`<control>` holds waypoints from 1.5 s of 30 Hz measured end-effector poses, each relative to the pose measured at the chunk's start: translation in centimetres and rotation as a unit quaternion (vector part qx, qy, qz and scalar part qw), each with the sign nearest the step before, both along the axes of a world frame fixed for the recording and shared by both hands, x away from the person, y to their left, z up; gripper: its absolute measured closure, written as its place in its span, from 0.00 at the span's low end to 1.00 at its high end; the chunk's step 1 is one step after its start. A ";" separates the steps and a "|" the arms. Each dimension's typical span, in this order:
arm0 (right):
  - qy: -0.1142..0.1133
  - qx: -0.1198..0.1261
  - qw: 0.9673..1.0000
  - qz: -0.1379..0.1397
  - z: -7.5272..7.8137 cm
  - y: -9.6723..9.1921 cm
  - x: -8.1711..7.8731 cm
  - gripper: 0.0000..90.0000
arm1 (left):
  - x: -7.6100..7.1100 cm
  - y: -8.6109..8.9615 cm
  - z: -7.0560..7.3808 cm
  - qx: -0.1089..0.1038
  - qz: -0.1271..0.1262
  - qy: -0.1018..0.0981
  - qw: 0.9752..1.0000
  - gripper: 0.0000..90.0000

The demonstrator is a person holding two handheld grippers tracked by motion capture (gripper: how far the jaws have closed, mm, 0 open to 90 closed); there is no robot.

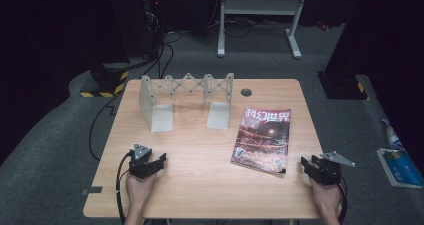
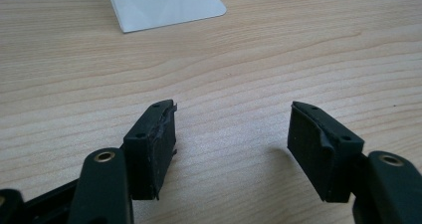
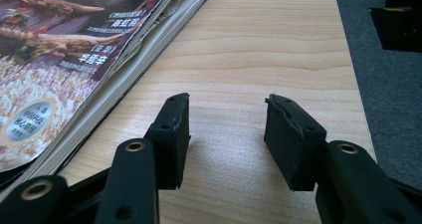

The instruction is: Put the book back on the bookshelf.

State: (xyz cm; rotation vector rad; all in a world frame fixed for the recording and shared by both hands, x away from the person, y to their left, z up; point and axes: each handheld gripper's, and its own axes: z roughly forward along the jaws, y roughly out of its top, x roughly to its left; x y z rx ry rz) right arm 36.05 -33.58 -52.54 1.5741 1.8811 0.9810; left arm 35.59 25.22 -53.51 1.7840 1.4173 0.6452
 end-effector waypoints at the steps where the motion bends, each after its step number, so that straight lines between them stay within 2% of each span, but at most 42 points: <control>1: -0.001 0.003 1.000 0.001 0.1 -0.1 -0.1 0.58 | 0.0 0.0 0.0 0.000 0.000 0.000 1.000 0.40; 15: -0.001 0.024 1.000 -0.002 0.5 -0.8 -0.4 0.58 | 0.0 0.0 0.0 0.003 0.008 0.000 1.000 0.40; 24: -0.003 0.023 1.000 0.011 1.1 -0.3 -0.2 0.58 | 0.0 -0.1 0.0 0.008 0.010 0.000 1.000 0.40; 31: -0.011 0.020 1.000 0.021 1.8 0.4 0.4 0.58 | 0.0 -0.1 0.0 0.008 0.010 0.000 1.000 0.40; 43: -0.005 0.024 0.999 0.044 2.7 2.2 2.2 0.58 | 0.0 -0.1 0.0 0.008 0.011 0.000 1.000 0.40; 45: -0.003 0.018 0.999 0.049 3.0 2.9 2.8 0.58 | 0.0 -0.1 0.0 0.007 0.011 0.000 1.000 0.40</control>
